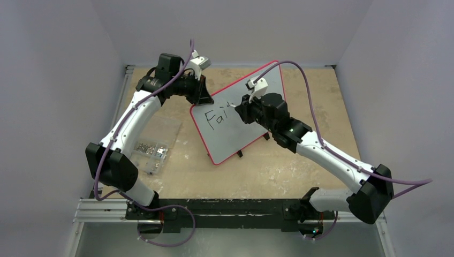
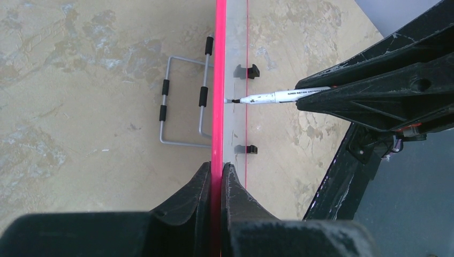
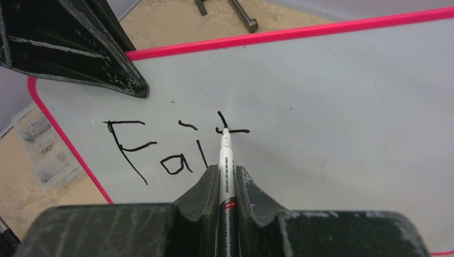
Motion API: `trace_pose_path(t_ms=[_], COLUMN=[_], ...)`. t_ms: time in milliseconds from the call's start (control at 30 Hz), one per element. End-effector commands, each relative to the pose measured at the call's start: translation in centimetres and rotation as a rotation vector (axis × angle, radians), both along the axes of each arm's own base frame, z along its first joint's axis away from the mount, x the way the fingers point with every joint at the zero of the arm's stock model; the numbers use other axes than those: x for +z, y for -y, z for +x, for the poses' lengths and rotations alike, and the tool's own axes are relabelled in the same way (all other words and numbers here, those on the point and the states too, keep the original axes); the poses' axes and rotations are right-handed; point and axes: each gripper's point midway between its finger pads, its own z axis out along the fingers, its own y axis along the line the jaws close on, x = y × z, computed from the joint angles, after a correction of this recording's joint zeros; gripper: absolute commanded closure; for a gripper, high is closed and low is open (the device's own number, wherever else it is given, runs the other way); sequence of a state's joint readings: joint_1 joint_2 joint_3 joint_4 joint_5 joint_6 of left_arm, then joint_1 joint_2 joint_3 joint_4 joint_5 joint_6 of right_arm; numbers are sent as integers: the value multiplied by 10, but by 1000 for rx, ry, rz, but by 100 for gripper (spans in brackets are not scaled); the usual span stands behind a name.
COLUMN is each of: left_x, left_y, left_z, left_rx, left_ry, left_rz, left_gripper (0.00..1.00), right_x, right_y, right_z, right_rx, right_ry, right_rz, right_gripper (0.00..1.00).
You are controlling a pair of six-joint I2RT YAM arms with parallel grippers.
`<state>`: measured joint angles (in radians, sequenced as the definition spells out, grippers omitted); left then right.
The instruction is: Write a sentence on the whiteboard
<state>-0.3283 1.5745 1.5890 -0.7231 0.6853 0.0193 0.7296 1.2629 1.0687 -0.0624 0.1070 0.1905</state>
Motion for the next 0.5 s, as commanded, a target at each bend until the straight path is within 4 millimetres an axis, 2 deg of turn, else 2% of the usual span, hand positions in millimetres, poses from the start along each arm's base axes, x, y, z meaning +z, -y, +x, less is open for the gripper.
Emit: trace_pose_path(t_ms=[0,333,467], left_x=[20,21,21], left_y=[-8,-8,-7], left_z=[12,11,11], left_rx=[23,22,21], left_ry=[140,142,141], left_rz=[26,24,21], left_gripper=[100,100,100], right_x=[-2,-23,-21], right_y=[9,18,21], right_z=[-1,-11,-11], right_rx=[-31,-36,-44], right_ry=[6,-31,-24], right_rz=[17,-5,-8], right_gripper=[100,100,100])
